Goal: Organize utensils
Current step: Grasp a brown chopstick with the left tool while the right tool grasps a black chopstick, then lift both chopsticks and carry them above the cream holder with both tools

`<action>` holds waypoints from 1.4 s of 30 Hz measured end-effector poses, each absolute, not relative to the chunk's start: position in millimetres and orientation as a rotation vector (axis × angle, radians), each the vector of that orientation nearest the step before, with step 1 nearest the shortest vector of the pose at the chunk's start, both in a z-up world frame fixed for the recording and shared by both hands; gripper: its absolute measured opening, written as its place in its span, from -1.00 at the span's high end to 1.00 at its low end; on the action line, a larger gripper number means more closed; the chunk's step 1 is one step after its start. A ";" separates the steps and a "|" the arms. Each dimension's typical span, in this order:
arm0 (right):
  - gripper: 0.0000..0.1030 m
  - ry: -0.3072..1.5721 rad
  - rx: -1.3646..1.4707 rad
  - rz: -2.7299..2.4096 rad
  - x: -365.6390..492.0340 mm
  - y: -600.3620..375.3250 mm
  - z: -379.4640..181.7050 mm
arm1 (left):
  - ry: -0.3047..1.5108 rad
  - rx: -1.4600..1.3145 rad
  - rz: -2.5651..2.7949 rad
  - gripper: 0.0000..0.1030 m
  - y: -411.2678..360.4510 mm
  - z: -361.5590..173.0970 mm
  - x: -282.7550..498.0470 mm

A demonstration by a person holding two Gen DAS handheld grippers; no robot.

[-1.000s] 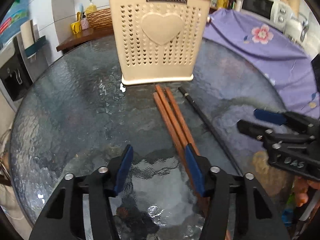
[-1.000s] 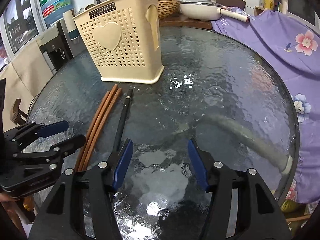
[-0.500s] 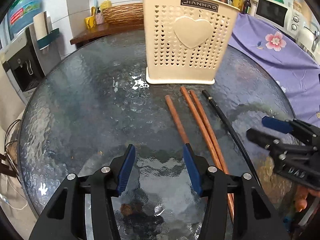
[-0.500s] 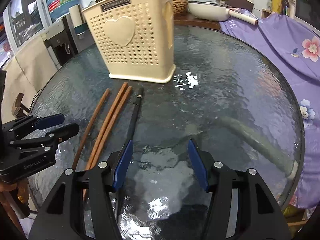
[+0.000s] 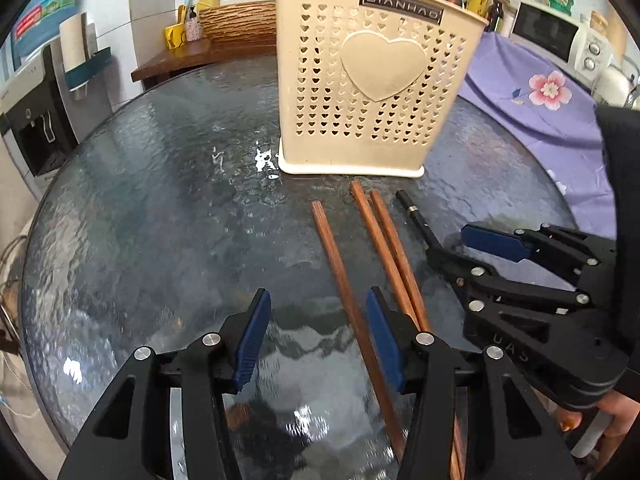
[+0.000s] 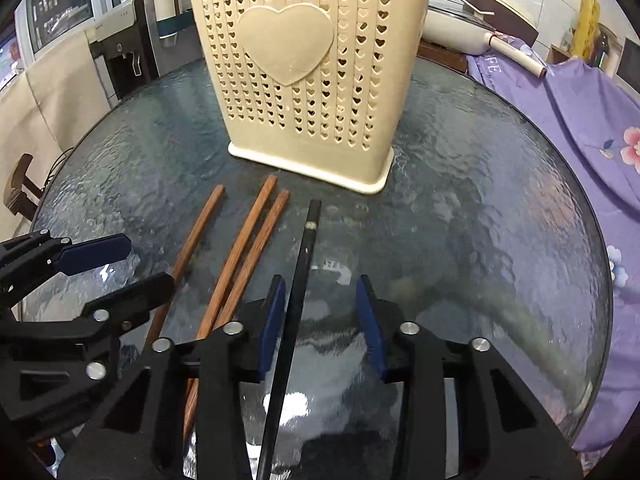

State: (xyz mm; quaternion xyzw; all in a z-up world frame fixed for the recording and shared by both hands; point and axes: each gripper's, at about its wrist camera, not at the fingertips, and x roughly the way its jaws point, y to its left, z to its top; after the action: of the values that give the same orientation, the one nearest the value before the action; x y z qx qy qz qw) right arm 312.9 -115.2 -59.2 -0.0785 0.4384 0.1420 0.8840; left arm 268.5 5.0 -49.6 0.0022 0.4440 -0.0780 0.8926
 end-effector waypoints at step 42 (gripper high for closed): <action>0.84 0.863 -0.032 0.337 318.2 -134.3 -33.3 | 0.903 0.067 -0.180 0.87 -7.4 -34.2 297.3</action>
State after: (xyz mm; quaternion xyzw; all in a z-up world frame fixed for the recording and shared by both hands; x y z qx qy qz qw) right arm 318.2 -134.3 -33.2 -0.0153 0.4162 0.1624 0.8945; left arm 297.3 -7.4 -34.2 0.0324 0.4355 -0.0871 0.8954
